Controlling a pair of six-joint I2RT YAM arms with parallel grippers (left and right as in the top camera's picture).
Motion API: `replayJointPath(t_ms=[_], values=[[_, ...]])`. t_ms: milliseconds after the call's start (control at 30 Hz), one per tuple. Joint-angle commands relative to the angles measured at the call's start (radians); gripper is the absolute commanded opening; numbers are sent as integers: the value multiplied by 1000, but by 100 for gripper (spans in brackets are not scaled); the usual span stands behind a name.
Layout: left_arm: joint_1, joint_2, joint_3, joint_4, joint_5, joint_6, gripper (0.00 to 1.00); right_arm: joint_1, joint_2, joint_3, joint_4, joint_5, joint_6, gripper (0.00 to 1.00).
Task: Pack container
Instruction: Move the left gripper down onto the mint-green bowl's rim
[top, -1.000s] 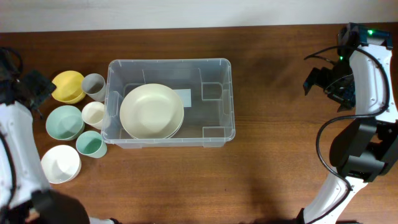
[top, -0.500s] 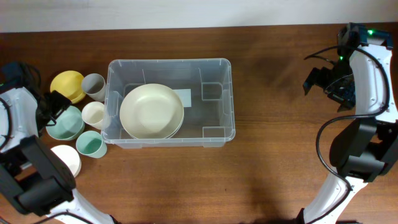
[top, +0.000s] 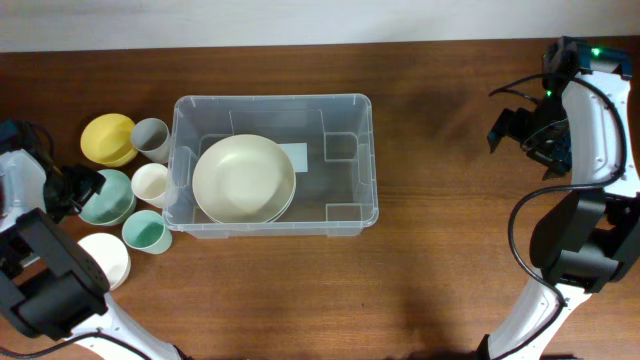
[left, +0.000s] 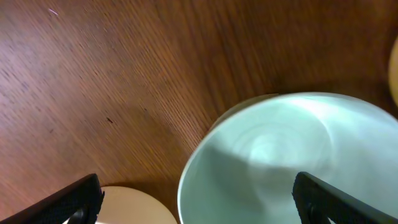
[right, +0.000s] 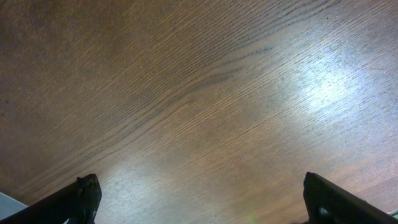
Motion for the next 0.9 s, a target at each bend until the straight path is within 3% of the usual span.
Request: replayJointPath(t_ms=[0,267,333,467,767,833,867], values=[[0,52,6,18,11,34,100,-3,-8,-4,0,-2,1,99],[0,76,6,66,16,206,99,-3,-8,-4,0,-2,1,99],[0,76,5,80,26,234,95,-3,-8,-4,0,-2,1,99],[0,76,5,104,145,347,93,-3,-8,-4,0,-2,1,99],[0,76,-8,100,157,346,93,-3,-8,-4,0,-2,1,99],[0,76,-9,100,157,346,90,-3,-8,-4,0,-1,1,99],[0,76,-9,97,157,346,83,-3,-8,-4,0,-1,1,99]])
